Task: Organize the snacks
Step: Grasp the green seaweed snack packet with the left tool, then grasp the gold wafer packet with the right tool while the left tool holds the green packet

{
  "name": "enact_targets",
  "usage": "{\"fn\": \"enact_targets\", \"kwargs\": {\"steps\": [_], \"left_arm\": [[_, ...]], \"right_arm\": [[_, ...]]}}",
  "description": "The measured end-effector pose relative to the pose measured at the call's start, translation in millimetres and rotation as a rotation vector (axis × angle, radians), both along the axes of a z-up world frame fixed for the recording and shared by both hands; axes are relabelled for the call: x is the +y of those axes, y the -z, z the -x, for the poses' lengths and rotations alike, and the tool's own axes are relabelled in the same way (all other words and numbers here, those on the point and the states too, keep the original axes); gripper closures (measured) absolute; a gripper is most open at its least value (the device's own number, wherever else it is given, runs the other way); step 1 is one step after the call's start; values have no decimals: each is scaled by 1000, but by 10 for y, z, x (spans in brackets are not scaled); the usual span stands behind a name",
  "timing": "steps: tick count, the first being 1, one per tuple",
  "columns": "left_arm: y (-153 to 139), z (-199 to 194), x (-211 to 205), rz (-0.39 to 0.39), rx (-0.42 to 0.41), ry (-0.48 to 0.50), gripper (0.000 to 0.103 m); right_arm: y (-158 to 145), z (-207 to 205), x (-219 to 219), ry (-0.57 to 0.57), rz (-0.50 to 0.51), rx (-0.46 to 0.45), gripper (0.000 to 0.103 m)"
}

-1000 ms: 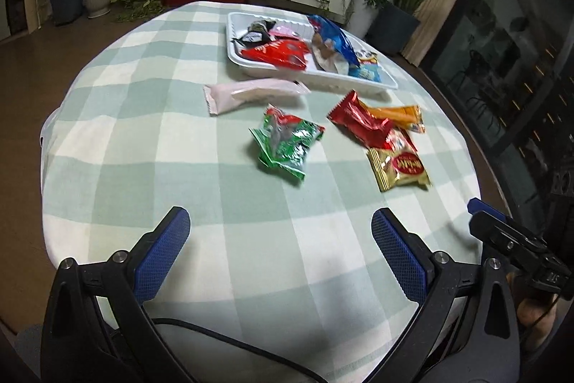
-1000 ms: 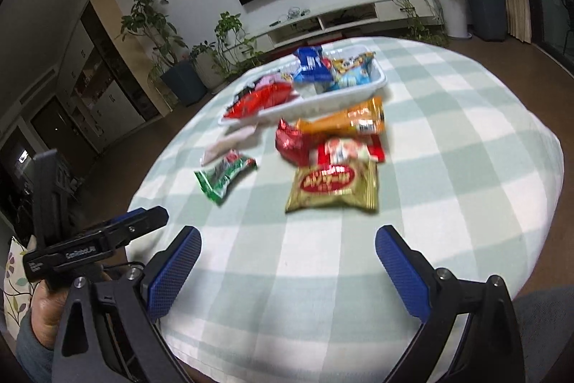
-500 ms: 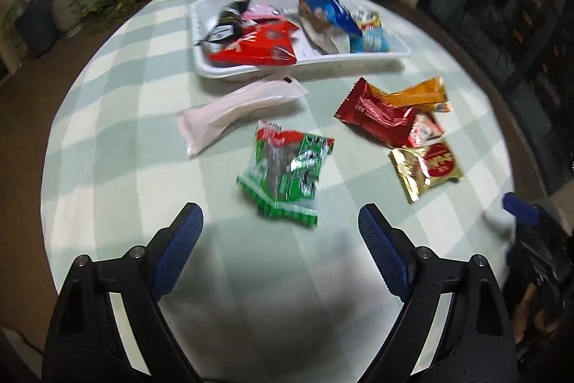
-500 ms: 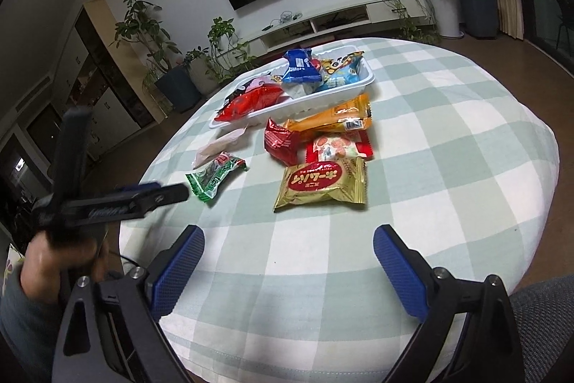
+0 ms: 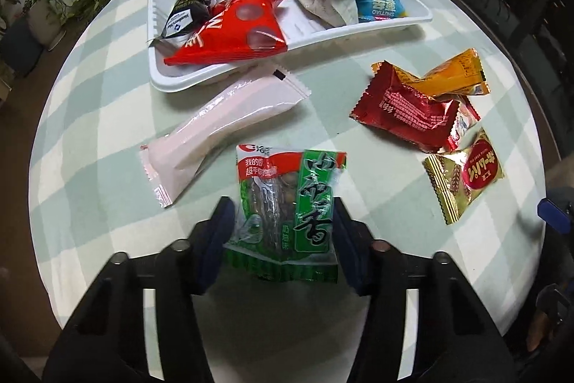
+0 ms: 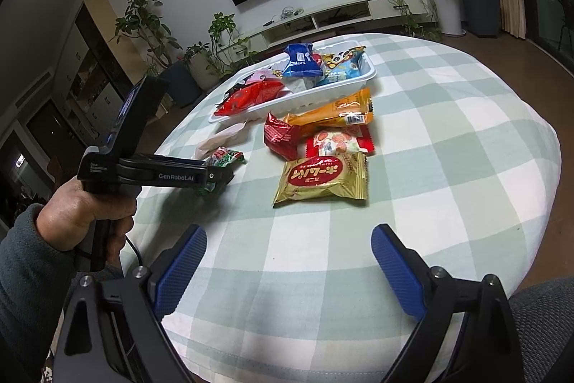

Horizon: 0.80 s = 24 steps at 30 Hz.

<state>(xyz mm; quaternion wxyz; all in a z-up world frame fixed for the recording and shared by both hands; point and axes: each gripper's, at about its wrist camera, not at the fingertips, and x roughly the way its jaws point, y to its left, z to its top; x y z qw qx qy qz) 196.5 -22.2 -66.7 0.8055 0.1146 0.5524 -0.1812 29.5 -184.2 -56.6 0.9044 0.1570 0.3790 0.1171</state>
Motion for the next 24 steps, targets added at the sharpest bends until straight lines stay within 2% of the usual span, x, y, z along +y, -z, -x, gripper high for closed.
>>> {"fn": "enact_targets", "kwargs": {"steps": [2, 4, 9, 12, 16, 18, 22, 24], "left_arm": [[-5, -5, -18, 4, 1, 16, 69], [-4, 6, -25, 14, 2, 27, 73], [-21, 165, 26, 41, -3, 40, 76], [-32, 283, 105, 89, 6, 33, 77], [-50, 638, 266, 183, -2, 4, 77], [-66, 770, 328, 225, -5, -11, 77], [-87, 1009, 411, 308, -7, -42, 77], [-76, 1105, 411, 313, -7, -46, 77]], "right_arm": [[0, 1, 10, -5, 2, 5, 10], [1, 6, 24, -15, 1, 10, 12], [-76, -35, 25, -47, -10, 23, 19], [-167, -152, 42, -97, 31, 26, 20], [-312, -366, 184, -288, 155, 28, 22], [-351, -474, 332, -433, 287, -3, 25], [-237, -639, 543, -690, 451, 7, 32], [-153, -717, 590, -752, 517, 32, 39]]}}
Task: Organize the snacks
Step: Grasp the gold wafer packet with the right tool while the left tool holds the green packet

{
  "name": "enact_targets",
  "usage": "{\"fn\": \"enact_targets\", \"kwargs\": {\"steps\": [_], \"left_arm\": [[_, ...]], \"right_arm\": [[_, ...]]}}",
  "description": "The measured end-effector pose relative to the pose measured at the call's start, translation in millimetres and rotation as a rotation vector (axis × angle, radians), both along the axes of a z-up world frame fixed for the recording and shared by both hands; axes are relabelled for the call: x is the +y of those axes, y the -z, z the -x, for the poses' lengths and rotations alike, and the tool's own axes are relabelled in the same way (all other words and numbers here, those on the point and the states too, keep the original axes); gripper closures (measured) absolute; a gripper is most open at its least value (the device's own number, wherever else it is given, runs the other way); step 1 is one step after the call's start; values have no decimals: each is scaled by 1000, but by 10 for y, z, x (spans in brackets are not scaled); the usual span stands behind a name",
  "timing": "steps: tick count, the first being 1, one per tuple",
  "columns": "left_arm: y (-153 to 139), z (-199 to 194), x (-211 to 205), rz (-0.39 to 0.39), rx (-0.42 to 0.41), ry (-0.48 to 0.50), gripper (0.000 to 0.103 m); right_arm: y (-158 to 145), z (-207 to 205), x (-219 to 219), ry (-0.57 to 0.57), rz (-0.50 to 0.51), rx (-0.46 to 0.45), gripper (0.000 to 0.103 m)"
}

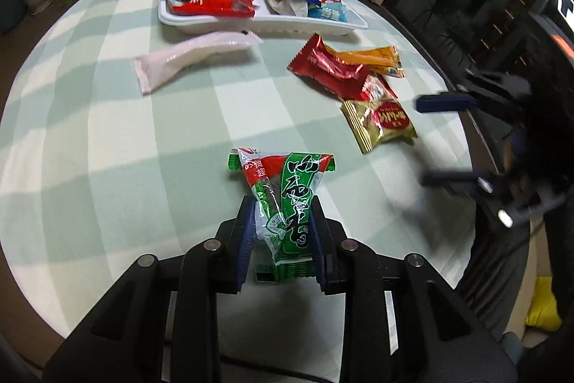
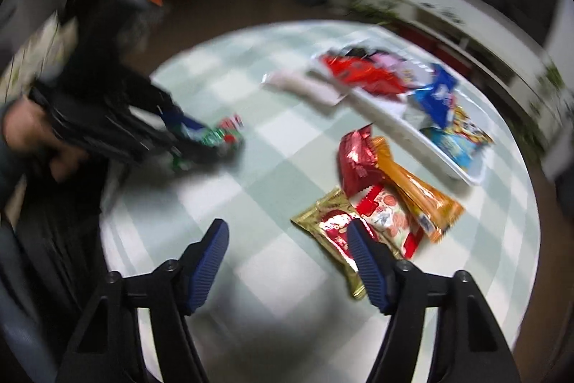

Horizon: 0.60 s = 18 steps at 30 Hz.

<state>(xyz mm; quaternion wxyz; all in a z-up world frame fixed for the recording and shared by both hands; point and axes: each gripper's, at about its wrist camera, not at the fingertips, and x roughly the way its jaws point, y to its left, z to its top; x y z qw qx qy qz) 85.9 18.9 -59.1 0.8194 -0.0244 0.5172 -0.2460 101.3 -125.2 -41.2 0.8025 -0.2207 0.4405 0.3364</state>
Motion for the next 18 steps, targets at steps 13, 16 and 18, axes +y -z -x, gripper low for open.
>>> {"fn": "enact_targets", "kwargs": {"steps": [13, 16, 18], "left_arm": [[53, 6, -23, -4, -4, 12, 77], [51, -3, -35, -7, -6, 15, 77], [52, -5, -45, -8, -8, 17, 77]], "right_arm": [[418, -458, 79, -109, 227, 80, 45], [423, -512, 88, -120, 235, 97, 45], [445, -586, 80, -117, 242, 114, 46]]}}
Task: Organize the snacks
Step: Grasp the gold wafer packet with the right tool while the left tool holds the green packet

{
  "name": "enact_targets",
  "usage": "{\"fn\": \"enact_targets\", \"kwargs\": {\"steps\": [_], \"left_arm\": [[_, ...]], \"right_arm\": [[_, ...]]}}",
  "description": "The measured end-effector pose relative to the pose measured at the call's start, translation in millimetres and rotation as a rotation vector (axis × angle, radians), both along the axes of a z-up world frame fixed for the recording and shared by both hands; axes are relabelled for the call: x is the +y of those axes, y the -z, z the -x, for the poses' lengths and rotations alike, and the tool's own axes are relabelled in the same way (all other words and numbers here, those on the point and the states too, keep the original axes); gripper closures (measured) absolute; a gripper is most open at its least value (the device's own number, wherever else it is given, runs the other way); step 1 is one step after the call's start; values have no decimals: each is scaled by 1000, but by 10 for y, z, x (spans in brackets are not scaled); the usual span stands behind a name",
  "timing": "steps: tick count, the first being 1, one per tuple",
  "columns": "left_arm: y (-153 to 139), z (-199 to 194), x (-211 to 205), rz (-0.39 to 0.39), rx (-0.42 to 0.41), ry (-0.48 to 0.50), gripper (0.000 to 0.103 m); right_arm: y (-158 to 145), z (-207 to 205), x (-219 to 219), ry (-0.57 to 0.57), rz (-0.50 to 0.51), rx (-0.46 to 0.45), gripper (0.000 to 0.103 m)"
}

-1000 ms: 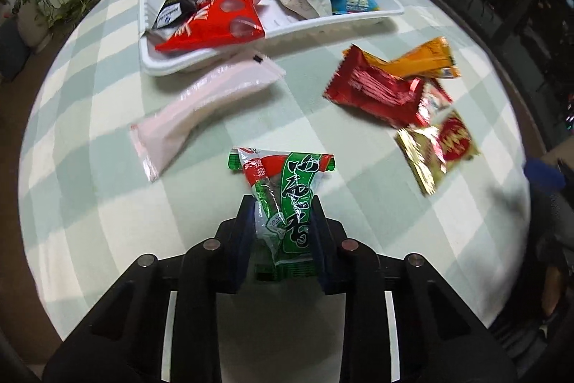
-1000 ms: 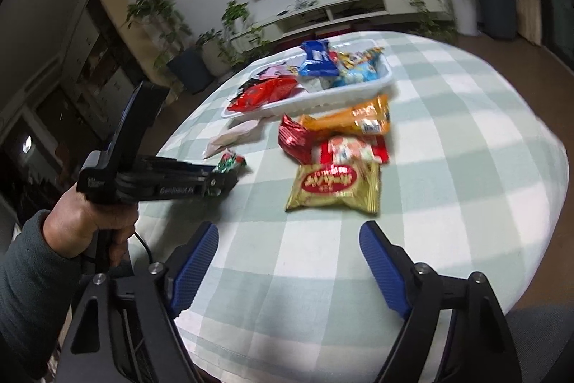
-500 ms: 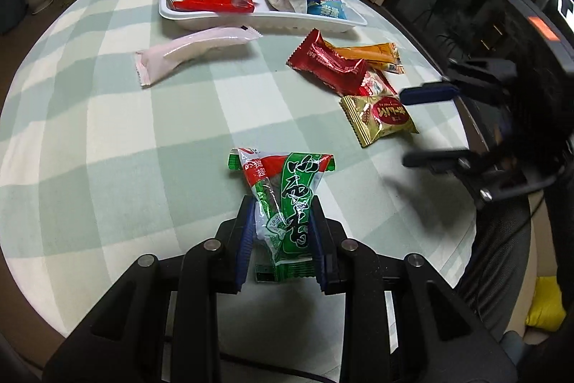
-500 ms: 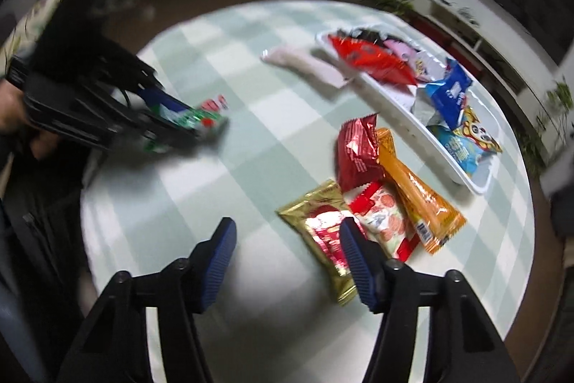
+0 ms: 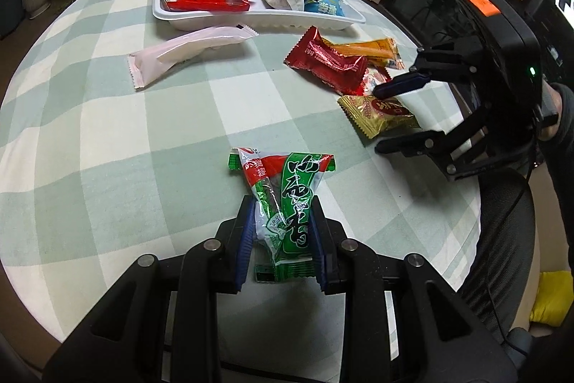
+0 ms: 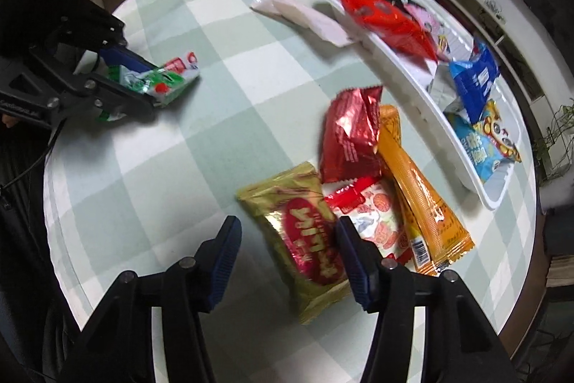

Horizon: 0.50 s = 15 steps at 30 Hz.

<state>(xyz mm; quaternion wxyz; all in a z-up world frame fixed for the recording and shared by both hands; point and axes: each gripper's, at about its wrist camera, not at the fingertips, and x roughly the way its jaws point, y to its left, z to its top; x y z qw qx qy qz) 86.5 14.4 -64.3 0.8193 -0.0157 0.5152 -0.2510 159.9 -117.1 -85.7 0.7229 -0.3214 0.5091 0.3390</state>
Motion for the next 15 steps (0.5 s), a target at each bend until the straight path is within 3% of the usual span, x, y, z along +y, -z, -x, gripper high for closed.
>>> {"fn": "enact_targets", "kwargs": {"steps": [4, 9, 15], "left_arm": [[6, 0, 1, -1, 1, 2, 77], [9, -11, -11, -5, -1, 7, 77], [17, 5, -22, -4, -4, 11, 77]], "right_arm": [[15, -121, 17, 16, -2, 29, 47], [14, -200, 13, 34, -29, 93, 64], [-12, -9, 29, 42, -66, 169, 65]]}}
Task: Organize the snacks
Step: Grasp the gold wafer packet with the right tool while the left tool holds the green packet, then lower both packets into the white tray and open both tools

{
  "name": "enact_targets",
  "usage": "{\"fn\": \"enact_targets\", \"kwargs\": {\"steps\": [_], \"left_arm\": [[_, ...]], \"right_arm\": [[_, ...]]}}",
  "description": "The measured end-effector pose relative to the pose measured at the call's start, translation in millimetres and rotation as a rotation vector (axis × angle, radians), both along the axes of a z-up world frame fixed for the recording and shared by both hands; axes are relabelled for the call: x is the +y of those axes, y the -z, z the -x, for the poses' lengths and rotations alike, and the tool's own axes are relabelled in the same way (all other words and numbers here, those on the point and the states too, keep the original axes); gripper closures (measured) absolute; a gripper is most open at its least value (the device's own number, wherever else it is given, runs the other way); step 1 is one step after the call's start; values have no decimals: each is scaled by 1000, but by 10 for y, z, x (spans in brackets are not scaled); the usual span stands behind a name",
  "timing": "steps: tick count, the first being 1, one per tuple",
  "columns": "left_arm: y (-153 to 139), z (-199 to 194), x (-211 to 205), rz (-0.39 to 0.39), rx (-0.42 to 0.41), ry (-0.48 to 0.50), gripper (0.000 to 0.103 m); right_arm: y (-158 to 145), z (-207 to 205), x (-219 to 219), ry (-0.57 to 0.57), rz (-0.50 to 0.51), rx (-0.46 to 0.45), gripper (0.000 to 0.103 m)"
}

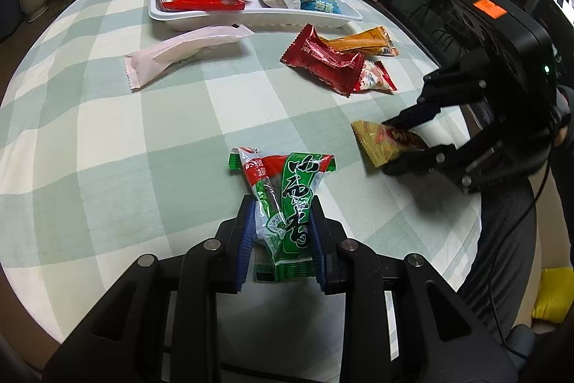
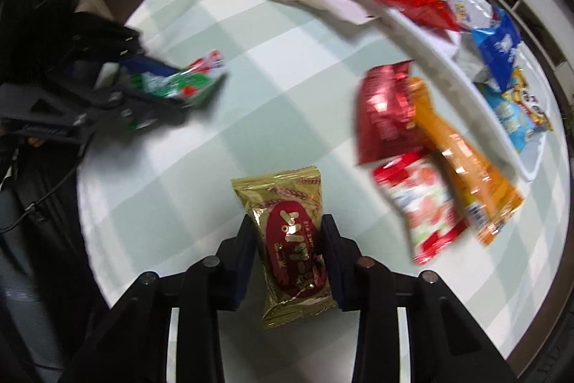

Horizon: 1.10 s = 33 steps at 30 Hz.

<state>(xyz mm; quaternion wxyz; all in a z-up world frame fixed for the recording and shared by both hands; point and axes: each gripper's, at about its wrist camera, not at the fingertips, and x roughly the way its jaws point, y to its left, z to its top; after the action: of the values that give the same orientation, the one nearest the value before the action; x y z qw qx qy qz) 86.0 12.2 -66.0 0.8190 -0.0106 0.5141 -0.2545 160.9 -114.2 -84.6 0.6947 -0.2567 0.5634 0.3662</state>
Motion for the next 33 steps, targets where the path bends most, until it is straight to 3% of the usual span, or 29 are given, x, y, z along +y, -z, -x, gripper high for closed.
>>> {"fn": "enact_targets", "kwargs": {"steps": [7, 16, 20, 22, 26, 28, 33], "left_arm": [[-82, 27, 21, 22, -26, -10, 77], [-556, -300, 85, 88, -91, -32, 77], [-896, -713, 55, 90, -151, -55, 77], [-1039, -997, -13, 88, -171, -70, 77], [-1143, -1535, -235, 61, -196, -94, 77], [-1093, -1786, -378, 37, -191, -101, 77], [-832, -2157, -597, -8, -161, -111, 77]], "right_arm": [[-53, 123, 24, 108, -55, -16, 68], [-798, 398, -369, 384, -473, -61, 70], [-1162, 101, -777, 566, -597, -112, 70], [-1332, -169, -963, 679, -597, -170, 70], [-1406, -681, -1196, 820, -565, -192, 70], [-1370, -967, -1217, 861, -517, -218, 70], [-1164, -1492, -1233, 907, -492, -181, 70]]}}
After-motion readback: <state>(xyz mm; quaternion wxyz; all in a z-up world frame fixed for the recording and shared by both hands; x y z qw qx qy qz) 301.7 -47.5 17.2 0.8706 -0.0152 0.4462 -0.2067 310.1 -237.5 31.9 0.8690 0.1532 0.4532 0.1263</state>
